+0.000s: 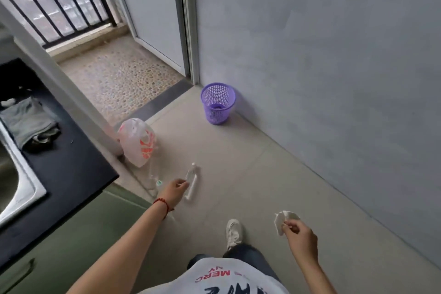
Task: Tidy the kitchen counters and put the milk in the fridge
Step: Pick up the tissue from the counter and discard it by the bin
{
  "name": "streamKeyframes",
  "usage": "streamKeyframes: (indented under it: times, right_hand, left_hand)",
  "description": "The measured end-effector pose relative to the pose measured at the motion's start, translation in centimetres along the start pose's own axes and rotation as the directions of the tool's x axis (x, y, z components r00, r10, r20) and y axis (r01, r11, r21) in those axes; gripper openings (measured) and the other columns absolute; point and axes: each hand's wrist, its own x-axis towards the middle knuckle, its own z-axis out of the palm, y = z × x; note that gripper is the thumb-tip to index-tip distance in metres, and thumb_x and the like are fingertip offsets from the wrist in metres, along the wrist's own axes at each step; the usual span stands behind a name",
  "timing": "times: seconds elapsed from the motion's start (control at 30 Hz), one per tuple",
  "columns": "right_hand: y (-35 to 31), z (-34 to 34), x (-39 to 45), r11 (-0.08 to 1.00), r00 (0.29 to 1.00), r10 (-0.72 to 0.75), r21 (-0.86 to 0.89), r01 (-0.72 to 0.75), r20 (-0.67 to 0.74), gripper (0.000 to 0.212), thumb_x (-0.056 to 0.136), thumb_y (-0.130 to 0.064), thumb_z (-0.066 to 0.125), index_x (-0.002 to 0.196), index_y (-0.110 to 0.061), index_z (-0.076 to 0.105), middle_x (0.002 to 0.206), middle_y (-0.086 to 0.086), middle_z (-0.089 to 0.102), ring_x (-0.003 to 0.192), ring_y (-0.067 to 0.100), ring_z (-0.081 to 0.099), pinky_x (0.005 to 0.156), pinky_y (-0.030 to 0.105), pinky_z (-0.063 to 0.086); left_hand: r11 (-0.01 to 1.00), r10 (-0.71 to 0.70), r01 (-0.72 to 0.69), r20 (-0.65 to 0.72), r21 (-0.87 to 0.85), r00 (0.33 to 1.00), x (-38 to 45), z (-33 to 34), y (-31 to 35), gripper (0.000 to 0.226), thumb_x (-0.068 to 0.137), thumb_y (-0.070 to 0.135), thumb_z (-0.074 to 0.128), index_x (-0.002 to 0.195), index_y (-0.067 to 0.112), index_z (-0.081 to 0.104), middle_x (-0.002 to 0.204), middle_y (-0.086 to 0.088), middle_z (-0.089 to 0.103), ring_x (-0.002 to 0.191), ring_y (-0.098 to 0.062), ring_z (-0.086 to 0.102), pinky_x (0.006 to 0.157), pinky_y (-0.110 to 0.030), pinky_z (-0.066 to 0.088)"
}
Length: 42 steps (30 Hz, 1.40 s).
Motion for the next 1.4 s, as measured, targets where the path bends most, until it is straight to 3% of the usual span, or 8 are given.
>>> streamKeyframes:
  times: [0.17, 0.43, 0.63, 0.73, 1.0, 1.13, 1.27, 1.4]
  right_hand:
    - [-6.6, -0.2, 7.5, 0.994, 0.986, -0.066, -0.074, 0.078, 0.15, 0.013, 0.079, -0.008, 0.065, 0.078, -0.021, 0.064, 0.075, 0.006, 0.063, 0.086, 0.028, 0.063, 0.069, 0.026, 0.038]
    - [-21.3, 4.7, 19.1, 0.955, 0.939, -0.223, -0.133, 0.264, 0.261, 0.014, 0.08, -0.01, 0.063, 0.092, -0.01, 0.07, 0.092, 0.011, 0.072, 0.079, 0.019, 0.056, 0.068, 0.023, 0.037]
    - [-29.8, 9.6, 26.2, 0.947, 0.936, -0.196, -0.191, 0.258, 0.292, 0.016, 0.08, -0.008, 0.061, 0.094, -0.01, 0.07, 0.095, 0.011, 0.071, 0.08, 0.02, 0.056, 0.068, 0.022, 0.036]
    - [-33.3, 11.1, 29.0, 0.937, 0.93, -0.198, -0.219, 0.272, 0.311, 0.016, 0.081, -0.01, 0.061, 0.094, -0.012, 0.07, 0.092, 0.009, 0.071, 0.077, 0.018, 0.054, 0.064, 0.023, 0.036]
    - [-39.1, 14.6, 36.2, 0.953, 0.936, -0.106, -0.235, 0.192, 0.336, 0.011, 0.078, -0.01, 0.064, 0.086, -0.016, 0.068, 0.076, 0.003, 0.064, 0.074, 0.018, 0.058, 0.056, 0.011, 0.037]
    - [-42.1, 18.1, 40.6, 0.959, 0.937, -0.08, -0.229, 0.165, 0.339, 0.013, 0.076, -0.009, 0.066, 0.078, -0.021, 0.064, 0.071, 0.002, 0.063, 0.073, 0.021, 0.06, 0.055, 0.011, 0.04]
    - [-45.9, 22.2, 45.8, 0.975, 0.946, -0.045, -0.193, 0.112, 0.322, 0.014, 0.074, -0.008, 0.068, 0.088, -0.005, 0.071, 0.072, 0.011, 0.065, 0.073, 0.026, 0.062, 0.068, 0.027, 0.043]
    - [-49.2, 25.7, 51.0, 0.97, 0.948, -0.065, -0.203, 0.133, 0.313, 0.018, 0.077, -0.009, 0.065, 0.093, -0.004, 0.07, 0.097, 0.018, 0.071, 0.084, 0.028, 0.063, 0.069, 0.023, 0.037]
  left_hand:
    - [0.992, -0.068, 0.061, -0.057, -0.112, 0.996, 4.4, -0.2, 3.7, 0.03, 0.091, 0.025, 0.051, 0.106, 0.002, 0.062, 0.09, -0.01, 0.062, 0.088, -0.028, 0.06, 0.082, -0.035, 0.048]
    - [0.926, -0.277, 0.225, -0.142, -0.302, 0.95, 11.1, -2.6, 3.1, 0.023, 0.089, 0.009, 0.052, 0.099, -0.009, 0.063, 0.082, -0.013, 0.061, 0.075, -0.025, 0.055, 0.077, -0.039, 0.047]
    - [0.856, -0.402, 0.318, -0.138, -0.408, 0.905, 19.2, -6.4, 3.8, 0.024, 0.091, 0.009, 0.049, 0.098, -0.01, 0.061, 0.078, -0.013, 0.059, 0.071, -0.025, 0.051, 0.065, -0.032, 0.04]
    - [0.883, -0.362, 0.289, -0.144, -0.369, 0.921, 23.6, -8.6, 7.1, 0.025, 0.09, 0.016, 0.051, 0.097, -0.004, 0.064, 0.077, -0.011, 0.062, 0.074, -0.026, 0.056, 0.076, -0.038, 0.047]
    - [0.968, -0.174, 0.151, -0.105, -0.201, 0.979, 34.3, -14.4, 17.1, 0.029, 0.091, 0.024, 0.05, 0.11, 0.005, 0.06, 0.099, -0.011, 0.062, 0.097, -0.026, 0.059, 0.08, -0.026, 0.04]
    - [0.961, -0.209, 0.188, -0.086, -0.203, 0.974, 37.5, -15.9, 17.3, 0.025, 0.09, 0.024, 0.05, 0.105, 0.007, 0.062, 0.099, -0.011, 0.064, 0.093, -0.024, 0.059, 0.08, -0.028, 0.041]
    - [0.947, -0.269, 0.246, -0.093, -0.208, 0.959, 39.0, -16.5, 16.1, 0.024, 0.09, 0.023, 0.051, 0.105, 0.007, 0.062, 0.1, -0.012, 0.066, 0.094, -0.026, 0.06, 0.08, -0.029, 0.042]
    - [0.931, -0.321, 0.297, -0.091, -0.21, 0.943, 40.5, -16.2, 14.9, 0.021, 0.09, 0.023, 0.052, 0.103, 0.011, 0.063, 0.099, -0.01, 0.067, 0.094, -0.025, 0.06, 0.083, -0.032, 0.045]
